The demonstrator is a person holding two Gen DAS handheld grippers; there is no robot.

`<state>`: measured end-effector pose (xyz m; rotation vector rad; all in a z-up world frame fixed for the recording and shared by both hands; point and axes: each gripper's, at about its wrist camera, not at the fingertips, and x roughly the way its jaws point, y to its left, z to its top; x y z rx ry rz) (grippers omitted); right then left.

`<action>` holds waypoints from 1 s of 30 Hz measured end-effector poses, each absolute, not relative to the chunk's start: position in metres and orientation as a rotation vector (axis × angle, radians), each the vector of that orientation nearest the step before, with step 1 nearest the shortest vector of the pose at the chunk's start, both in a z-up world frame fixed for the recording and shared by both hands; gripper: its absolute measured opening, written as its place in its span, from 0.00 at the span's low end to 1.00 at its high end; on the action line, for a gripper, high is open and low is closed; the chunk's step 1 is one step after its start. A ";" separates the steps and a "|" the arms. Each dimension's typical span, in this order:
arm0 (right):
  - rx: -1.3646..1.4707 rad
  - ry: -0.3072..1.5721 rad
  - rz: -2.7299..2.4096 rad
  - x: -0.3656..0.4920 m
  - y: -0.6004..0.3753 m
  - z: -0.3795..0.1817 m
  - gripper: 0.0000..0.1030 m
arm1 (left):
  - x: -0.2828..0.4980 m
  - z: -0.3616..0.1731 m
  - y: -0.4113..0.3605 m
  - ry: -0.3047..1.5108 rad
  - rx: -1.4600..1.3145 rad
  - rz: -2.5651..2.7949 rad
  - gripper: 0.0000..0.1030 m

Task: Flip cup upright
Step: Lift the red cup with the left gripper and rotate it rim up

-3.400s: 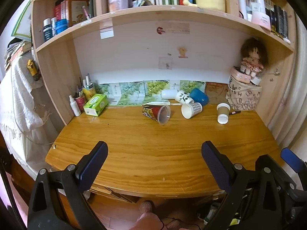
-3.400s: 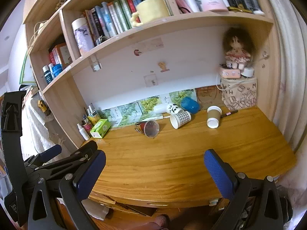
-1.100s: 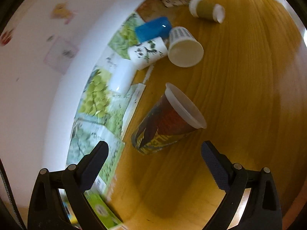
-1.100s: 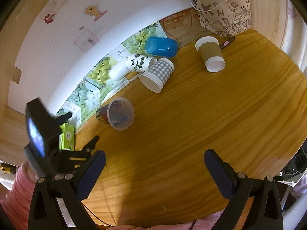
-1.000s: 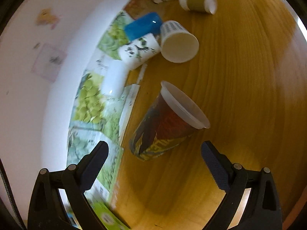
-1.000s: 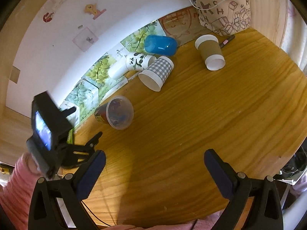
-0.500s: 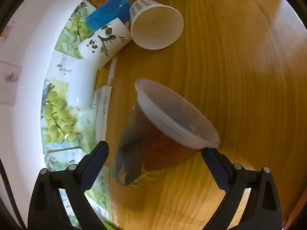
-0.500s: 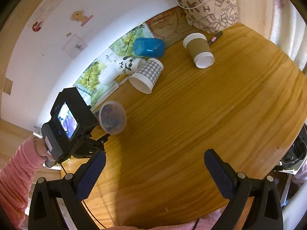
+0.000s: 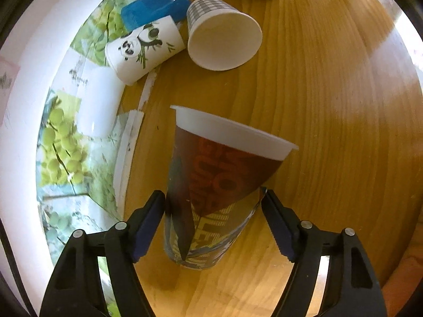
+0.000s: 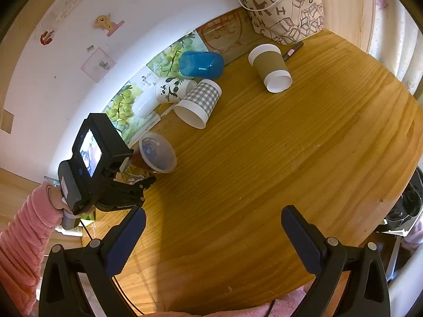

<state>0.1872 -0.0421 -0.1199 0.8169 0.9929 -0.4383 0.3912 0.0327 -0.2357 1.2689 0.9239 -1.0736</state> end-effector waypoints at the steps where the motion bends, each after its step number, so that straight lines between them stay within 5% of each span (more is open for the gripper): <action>1: 0.815 0.993 -0.437 0.187 -0.041 -0.119 1.00 | 0.393 -0.235 0.033 0.949 1.248 -1.071 0.74; 12: 0.836 0.963 -0.460 0.167 -0.035 -0.115 1.00 | 0.411 -0.221 0.050 1.266 0.896 -1.014 0.73; 30: 0.926 0.914 -0.430 0.119 -0.062 -0.111 1.00 | 0.316 -0.218 0.104 1.605 -0.073 -0.875 0.73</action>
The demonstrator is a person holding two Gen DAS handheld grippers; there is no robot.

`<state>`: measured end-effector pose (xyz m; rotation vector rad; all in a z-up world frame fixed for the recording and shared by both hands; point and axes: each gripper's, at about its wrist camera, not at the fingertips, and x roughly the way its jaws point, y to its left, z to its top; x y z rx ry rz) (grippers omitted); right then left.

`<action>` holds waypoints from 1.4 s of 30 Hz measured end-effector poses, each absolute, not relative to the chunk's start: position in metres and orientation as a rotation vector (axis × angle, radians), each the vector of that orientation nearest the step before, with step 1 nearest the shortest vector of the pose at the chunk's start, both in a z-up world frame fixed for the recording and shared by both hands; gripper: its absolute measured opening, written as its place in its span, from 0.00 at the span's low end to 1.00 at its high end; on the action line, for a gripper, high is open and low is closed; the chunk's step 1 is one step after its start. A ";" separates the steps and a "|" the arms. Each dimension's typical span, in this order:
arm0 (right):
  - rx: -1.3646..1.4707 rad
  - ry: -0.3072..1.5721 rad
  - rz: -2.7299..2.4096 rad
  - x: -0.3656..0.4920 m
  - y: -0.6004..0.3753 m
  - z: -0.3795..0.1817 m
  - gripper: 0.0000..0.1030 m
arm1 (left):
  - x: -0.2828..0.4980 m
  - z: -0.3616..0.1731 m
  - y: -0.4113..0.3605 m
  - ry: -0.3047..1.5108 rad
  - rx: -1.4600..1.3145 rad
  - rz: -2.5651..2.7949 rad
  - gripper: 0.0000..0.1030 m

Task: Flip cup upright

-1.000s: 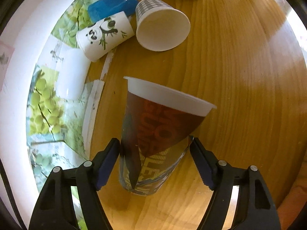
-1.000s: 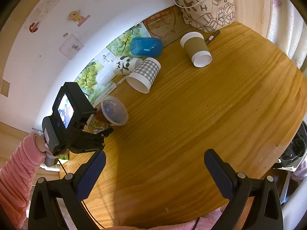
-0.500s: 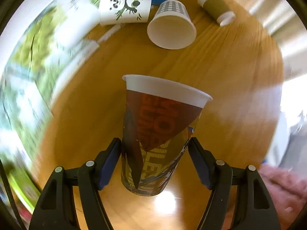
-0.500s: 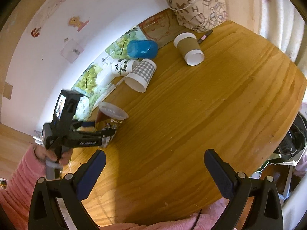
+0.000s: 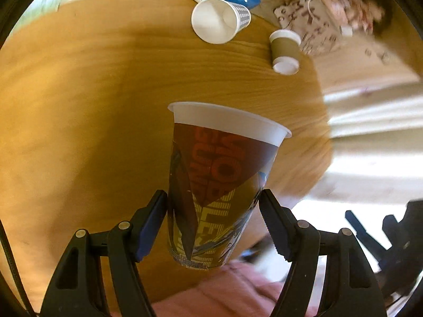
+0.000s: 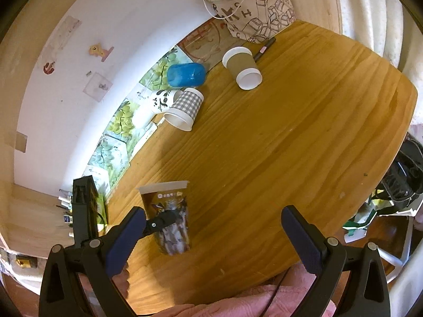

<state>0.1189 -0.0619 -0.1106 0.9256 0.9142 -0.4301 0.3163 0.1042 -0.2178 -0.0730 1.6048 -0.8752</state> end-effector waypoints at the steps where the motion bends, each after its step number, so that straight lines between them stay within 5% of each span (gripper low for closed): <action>1: 0.917 0.919 -0.423 0.117 -0.063 -0.110 1.00 | 0.312 -0.219 0.102 1.615 -0.121 -0.881 0.73; 15: 0.873 0.969 -0.376 0.076 -0.092 -0.109 1.00 | 0.270 -0.231 0.090 1.587 -0.318 -0.770 0.73; 22: 0.880 1.011 -0.322 0.075 -0.100 -0.120 1.00 | 0.260 -0.216 0.087 1.511 -0.270 -0.750 0.84; 42: 0.959 1.133 -0.357 0.099 -0.122 -0.189 1.00 | 0.227 -0.136 0.126 1.036 -0.026 -0.744 0.84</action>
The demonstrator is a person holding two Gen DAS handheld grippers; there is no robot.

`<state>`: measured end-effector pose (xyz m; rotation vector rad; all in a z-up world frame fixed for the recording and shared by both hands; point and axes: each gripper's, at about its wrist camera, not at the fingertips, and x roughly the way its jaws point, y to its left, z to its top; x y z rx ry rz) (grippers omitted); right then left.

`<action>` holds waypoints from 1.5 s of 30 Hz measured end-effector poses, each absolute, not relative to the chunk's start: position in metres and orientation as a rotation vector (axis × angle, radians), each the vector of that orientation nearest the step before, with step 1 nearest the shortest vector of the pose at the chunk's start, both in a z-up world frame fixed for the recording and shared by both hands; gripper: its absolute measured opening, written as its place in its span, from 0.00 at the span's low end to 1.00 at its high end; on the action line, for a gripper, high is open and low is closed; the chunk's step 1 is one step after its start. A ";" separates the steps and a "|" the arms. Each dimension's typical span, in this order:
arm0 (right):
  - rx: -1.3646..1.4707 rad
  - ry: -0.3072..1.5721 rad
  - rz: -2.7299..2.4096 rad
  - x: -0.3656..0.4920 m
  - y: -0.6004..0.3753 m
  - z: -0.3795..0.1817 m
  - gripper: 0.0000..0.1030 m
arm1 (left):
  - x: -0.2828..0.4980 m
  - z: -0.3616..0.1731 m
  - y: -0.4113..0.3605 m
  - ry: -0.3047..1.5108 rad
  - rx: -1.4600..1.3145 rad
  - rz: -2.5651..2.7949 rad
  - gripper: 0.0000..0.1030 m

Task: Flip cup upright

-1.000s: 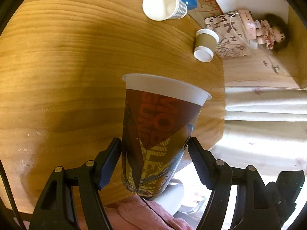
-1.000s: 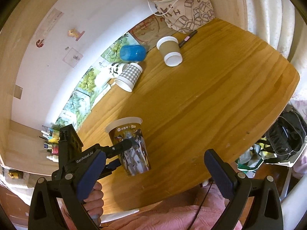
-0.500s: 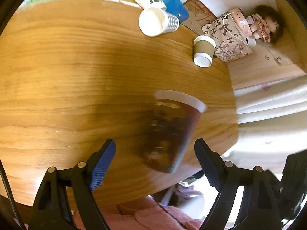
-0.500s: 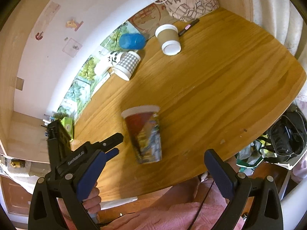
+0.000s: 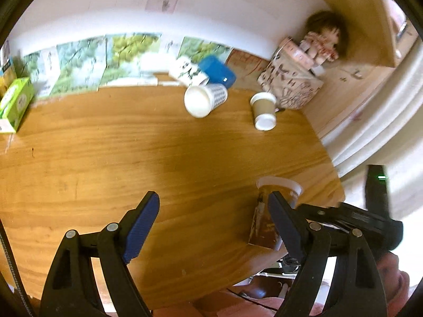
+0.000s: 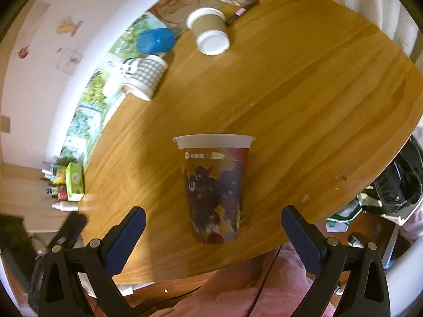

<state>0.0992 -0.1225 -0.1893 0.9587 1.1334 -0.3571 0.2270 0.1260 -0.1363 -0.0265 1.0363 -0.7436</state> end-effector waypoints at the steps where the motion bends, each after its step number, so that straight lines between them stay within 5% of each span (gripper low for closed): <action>1: 0.983 1.136 -0.366 0.099 -0.126 -0.196 1.00 | 0.226 -0.133 0.129 1.023 -0.029 -0.759 0.84; 14: 0.982 1.150 -0.497 0.113 -0.159 -0.229 1.00 | 0.220 -0.102 0.141 0.915 -0.027 -0.824 0.84; 18: 0.921 1.170 -0.495 0.122 -0.159 -0.232 0.77 | 0.226 -0.104 0.145 0.918 -0.035 -0.805 0.84; 22: 0.821 1.125 -0.498 0.127 -0.150 -0.222 0.76 | 0.229 -0.105 0.149 0.914 -0.035 -0.785 0.84; 34: 0.383 0.645 -0.190 0.151 -0.082 -0.160 0.76 | 0.229 -0.095 0.160 0.854 -0.034 -0.746 0.84; 45: 0.175 0.864 0.023 0.178 -0.018 -0.198 0.79 | 0.232 -0.090 0.176 0.822 -0.046 -0.672 0.84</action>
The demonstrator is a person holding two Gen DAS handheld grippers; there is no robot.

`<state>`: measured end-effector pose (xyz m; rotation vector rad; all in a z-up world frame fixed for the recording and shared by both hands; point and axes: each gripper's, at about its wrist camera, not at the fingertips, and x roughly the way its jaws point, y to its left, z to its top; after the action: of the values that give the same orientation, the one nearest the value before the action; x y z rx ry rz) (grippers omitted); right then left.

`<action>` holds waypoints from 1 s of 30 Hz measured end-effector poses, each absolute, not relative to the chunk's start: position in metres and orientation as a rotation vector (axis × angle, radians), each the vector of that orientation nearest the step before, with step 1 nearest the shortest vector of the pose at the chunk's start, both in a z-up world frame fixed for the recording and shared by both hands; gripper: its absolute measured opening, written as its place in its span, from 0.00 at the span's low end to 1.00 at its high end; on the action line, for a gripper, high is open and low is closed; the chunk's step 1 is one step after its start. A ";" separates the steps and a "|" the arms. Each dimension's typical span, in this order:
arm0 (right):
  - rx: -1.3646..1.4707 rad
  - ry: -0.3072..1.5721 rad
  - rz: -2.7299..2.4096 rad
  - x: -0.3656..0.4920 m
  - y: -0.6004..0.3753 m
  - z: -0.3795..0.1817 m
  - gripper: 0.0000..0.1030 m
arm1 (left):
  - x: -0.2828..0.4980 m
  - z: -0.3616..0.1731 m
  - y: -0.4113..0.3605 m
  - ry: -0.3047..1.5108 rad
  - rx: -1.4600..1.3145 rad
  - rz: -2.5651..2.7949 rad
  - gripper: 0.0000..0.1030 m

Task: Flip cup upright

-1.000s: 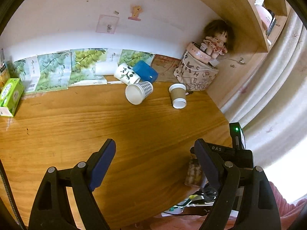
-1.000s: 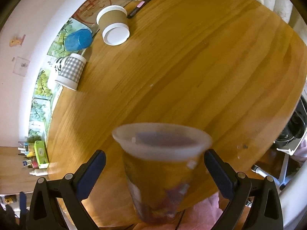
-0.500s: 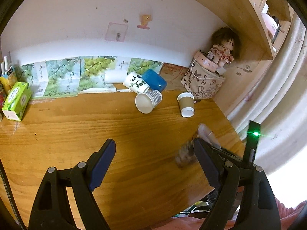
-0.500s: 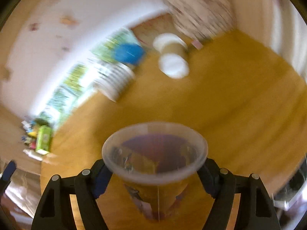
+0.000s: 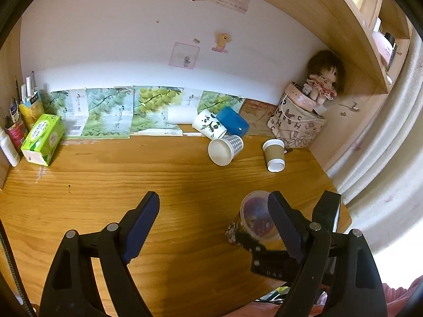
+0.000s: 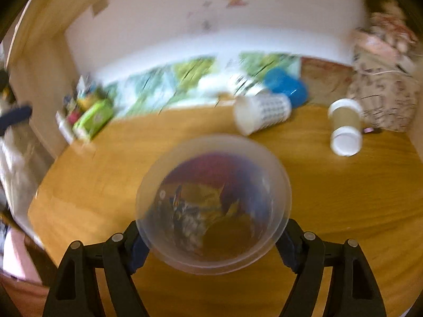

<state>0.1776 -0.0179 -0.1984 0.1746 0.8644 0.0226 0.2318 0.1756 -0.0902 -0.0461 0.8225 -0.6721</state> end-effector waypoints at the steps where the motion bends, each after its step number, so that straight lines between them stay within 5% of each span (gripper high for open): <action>1: 0.173 0.874 0.043 0.177 -0.014 -0.199 0.80 | 0.232 -0.091 0.174 0.826 -0.037 -0.669 0.84; 15: 0.194 0.944 0.060 0.138 -0.018 -0.160 0.89 | 0.232 -0.093 0.149 0.883 0.005 -0.654 0.84; 18: 0.192 0.918 0.011 0.126 -0.021 -0.141 1.00 | 0.229 -0.089 0.146 0.885 -0.003 -0.617 0.84; 30: 0.315 0.775 -0.094 0.094 -0.037 -0.050 1.00 | 0.181 -0.050 0.153 0.785 -0.068 -0.454 0.94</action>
<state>0.0936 -0.0367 -0.0499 0.3155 0.7751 -0.0935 0.1814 0.1525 -0.0499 -0.0677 0.7848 -0.4542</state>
